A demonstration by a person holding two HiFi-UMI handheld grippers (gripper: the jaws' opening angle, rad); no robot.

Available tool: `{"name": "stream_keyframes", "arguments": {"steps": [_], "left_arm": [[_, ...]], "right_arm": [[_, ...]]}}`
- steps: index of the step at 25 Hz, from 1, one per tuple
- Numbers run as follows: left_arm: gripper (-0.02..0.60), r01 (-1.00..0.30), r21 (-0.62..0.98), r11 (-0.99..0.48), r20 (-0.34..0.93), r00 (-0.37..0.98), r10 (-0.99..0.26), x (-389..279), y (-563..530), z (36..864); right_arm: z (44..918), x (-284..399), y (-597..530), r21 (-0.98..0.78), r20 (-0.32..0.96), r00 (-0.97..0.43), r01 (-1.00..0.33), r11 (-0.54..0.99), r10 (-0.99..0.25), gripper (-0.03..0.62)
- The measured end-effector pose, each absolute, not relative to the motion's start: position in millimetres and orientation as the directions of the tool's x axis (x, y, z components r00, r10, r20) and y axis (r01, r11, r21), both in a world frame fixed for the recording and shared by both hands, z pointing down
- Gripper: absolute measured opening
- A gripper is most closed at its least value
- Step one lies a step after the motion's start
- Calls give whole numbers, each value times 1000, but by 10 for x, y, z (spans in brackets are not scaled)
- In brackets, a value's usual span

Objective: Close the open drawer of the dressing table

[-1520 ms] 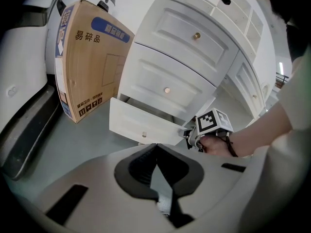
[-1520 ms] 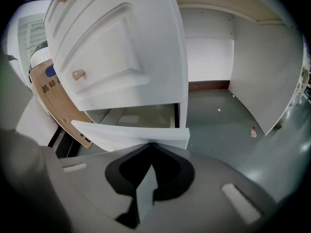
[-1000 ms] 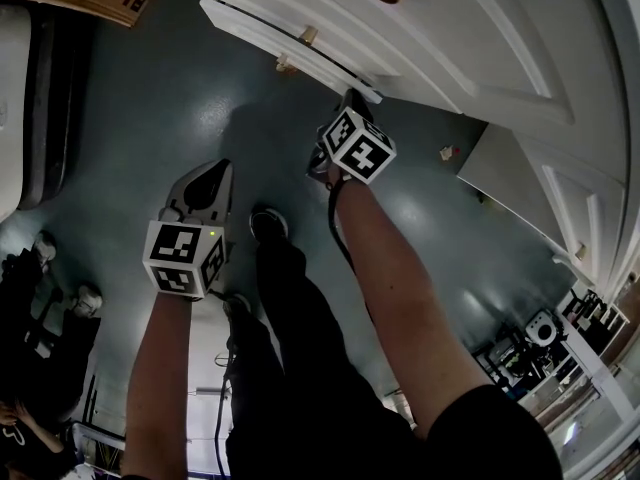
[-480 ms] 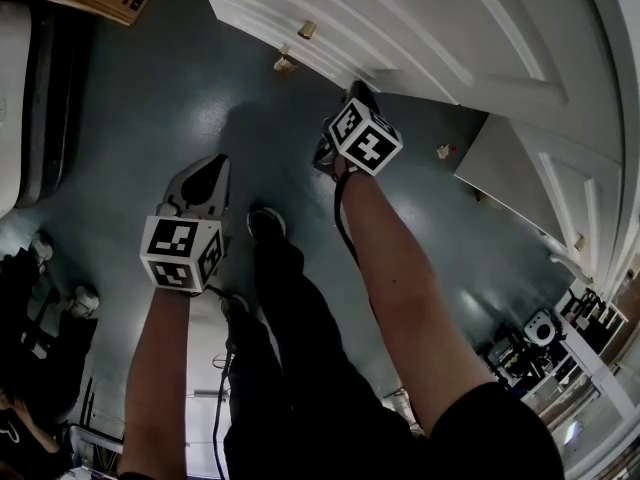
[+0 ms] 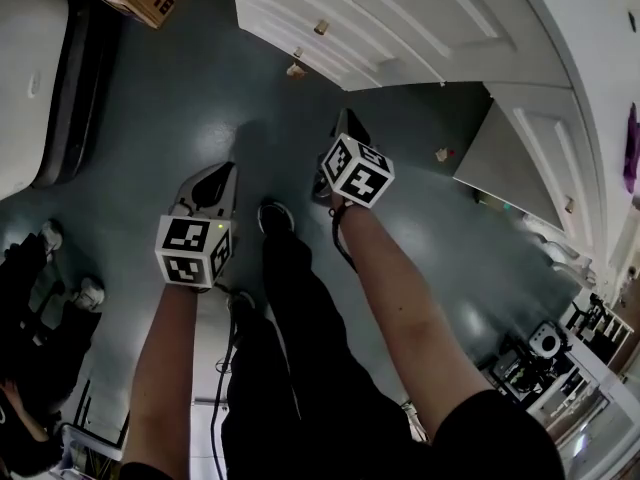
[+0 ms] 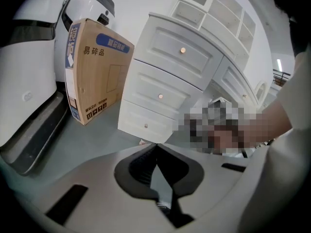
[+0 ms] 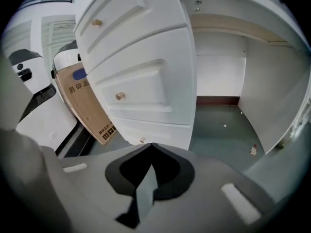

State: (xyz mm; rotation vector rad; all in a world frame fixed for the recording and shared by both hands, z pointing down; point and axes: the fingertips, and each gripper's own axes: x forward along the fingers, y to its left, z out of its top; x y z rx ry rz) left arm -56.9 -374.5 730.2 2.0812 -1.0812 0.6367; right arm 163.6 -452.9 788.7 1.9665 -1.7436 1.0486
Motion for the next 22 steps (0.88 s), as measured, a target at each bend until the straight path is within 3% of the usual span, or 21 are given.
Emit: {"name": "stream_keyframes", "arguments": {"steps": [22], "left_arm": [[9, -856, 323, -404, 575, 516, -635, -1773, -2038, 5744]], "right_arm": [[5779, -121, -2453, -259, 543, -251, -958, 125, -801, 3]]}}
